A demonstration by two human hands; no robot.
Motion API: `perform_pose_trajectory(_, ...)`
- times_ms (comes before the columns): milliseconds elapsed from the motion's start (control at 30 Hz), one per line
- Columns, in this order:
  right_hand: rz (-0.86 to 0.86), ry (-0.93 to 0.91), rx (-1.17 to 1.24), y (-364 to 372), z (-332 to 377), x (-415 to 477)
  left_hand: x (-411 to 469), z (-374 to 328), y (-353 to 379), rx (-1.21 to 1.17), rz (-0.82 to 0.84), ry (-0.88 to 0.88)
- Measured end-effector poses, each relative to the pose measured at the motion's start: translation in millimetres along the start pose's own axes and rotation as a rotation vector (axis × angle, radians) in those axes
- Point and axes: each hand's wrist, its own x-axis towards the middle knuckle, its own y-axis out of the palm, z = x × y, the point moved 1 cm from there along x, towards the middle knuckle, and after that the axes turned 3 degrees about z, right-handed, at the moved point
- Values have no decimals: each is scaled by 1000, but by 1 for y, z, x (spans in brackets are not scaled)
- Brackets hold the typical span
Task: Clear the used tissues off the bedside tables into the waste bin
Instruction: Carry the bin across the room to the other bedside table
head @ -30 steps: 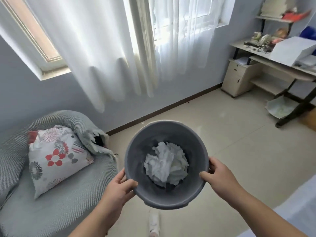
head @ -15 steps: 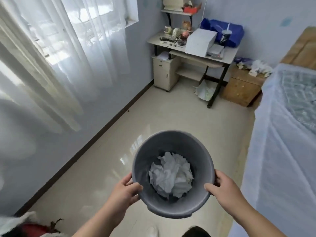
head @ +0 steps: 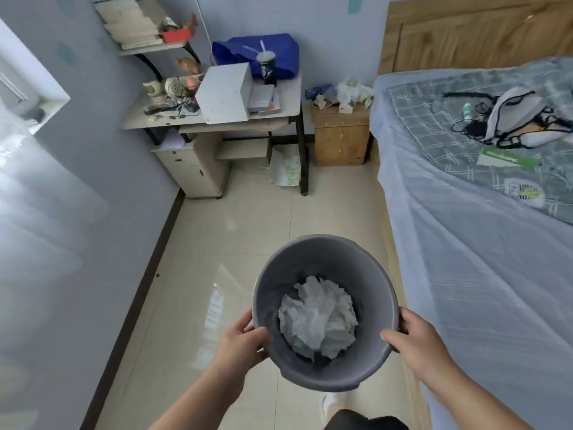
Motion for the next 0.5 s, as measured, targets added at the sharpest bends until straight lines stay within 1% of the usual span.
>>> perform_pose_trajectory(133, 58, -53, -20, -22, 68, 58, 48, -61, 2, -12, -3, 11)
perform_pose_trajectory(300, 30, -154, -44, -40, 153, 125, 116, -131, -4, 7, -19, 80)
perform_pose_trajectory(400, -1, -135, -21, -43, 176, 163, 161, -162, -6, 12, 17, 100)
perform_pose_trajectory(500, -1, -51, 0, -39, 186, 203, 209, -184, -10, 2, 48, 88)
